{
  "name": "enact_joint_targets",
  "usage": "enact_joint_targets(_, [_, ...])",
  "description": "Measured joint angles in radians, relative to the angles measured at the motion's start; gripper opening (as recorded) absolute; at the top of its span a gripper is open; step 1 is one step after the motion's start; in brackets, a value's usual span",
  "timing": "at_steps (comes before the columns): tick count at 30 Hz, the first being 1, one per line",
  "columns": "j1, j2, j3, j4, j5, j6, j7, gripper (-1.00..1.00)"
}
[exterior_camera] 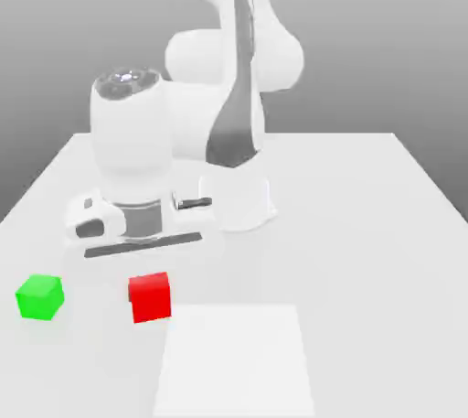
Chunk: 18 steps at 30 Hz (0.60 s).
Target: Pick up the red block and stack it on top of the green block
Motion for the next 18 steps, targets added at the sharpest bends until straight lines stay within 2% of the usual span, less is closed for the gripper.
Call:
enact_joint_targets(6, [-0.235,-0.019,-0.102,0.039,-0.004,-0.059,-0.272,-1.0])
enact_joint_targets(8, [-0.325,0.006,-0.099,0.047,0.016,-0.043,-0.327,-1.0])
enact_joint_targets(14, [-0.315,0.156,-0.026,0.058,0.13,0.09,-0.422,-1.0])
enact_joint_targets(15, [-0.324,0.176,-0.015,0.058,0.143,0.109,-0.432,1.0])
enact_joint_targets(18, [-0.324,0.176,-0.015,0.058,0.143,0.109,-0.432,1.0])
